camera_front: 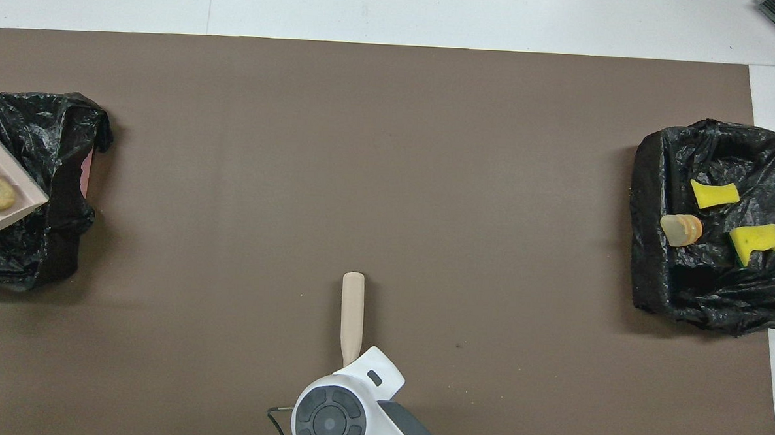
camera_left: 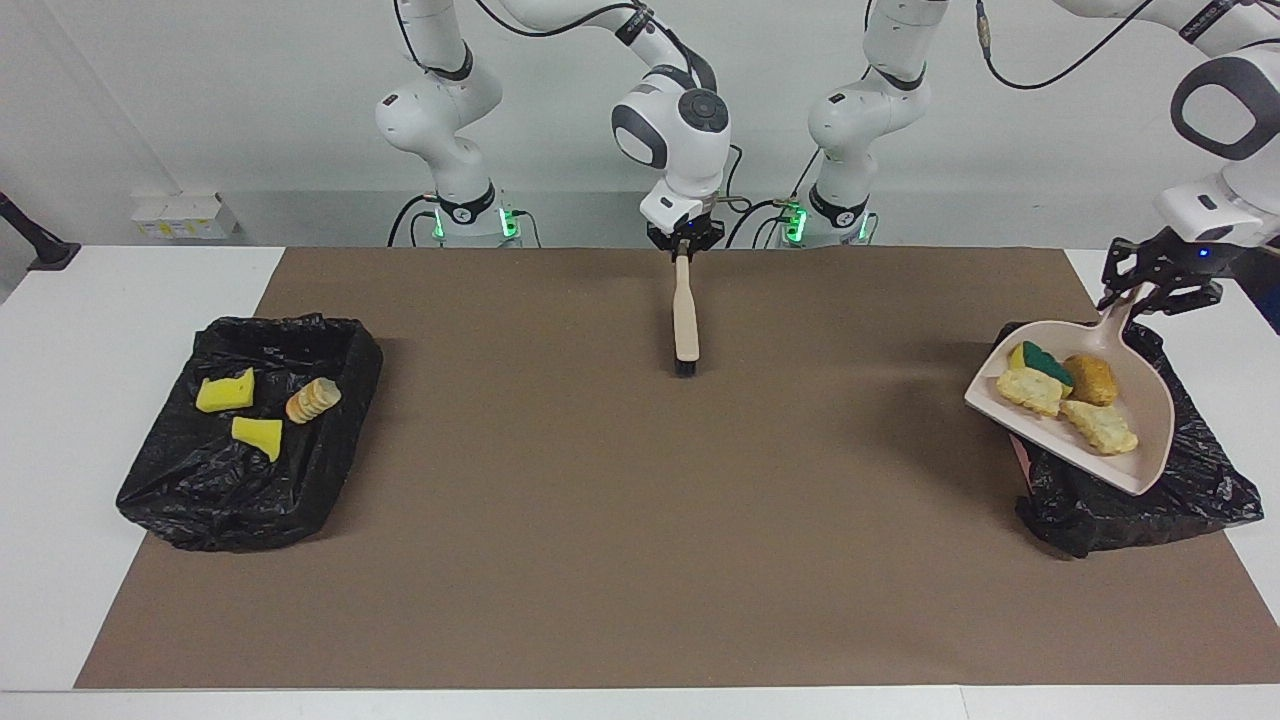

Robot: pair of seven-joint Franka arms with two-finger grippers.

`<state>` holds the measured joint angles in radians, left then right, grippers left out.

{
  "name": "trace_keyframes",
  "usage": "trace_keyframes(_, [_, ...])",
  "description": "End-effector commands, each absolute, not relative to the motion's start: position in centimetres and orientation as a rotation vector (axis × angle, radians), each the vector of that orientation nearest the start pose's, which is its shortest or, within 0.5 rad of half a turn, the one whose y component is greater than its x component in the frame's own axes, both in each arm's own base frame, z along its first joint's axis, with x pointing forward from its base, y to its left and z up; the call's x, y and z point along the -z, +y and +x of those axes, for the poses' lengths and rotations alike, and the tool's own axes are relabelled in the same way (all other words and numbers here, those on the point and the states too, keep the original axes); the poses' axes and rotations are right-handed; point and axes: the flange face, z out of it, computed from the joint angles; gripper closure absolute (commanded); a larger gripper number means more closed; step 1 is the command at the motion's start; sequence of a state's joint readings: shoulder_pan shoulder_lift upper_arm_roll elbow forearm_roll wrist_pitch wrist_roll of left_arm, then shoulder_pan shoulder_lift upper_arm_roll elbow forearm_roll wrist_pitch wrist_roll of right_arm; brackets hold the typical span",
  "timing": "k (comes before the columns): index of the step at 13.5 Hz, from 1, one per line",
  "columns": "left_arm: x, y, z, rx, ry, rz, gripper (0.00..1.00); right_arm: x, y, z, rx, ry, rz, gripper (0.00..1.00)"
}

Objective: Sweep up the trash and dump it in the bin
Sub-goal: 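Tip the dustpan over the trash bag with the left gripper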

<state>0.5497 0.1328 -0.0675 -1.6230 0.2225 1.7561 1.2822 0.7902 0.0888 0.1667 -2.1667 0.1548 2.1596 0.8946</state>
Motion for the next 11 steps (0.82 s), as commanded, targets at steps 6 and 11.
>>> trace_keyframes(6, [-54.0, 31.6, 57.7, -0.453, 1.438, -2.353, 1.00, -40.8, 42.1, 37.6, -0.273, 0.040, -3.091, 0.00])
trace_keyframes(11, [-55.2, 28.7, 60.0, -0.565, 1.532, -2.157, 1.00, -48.6, 36.2, 43.6, -0.248, -0.154, -3.073, 0.00])
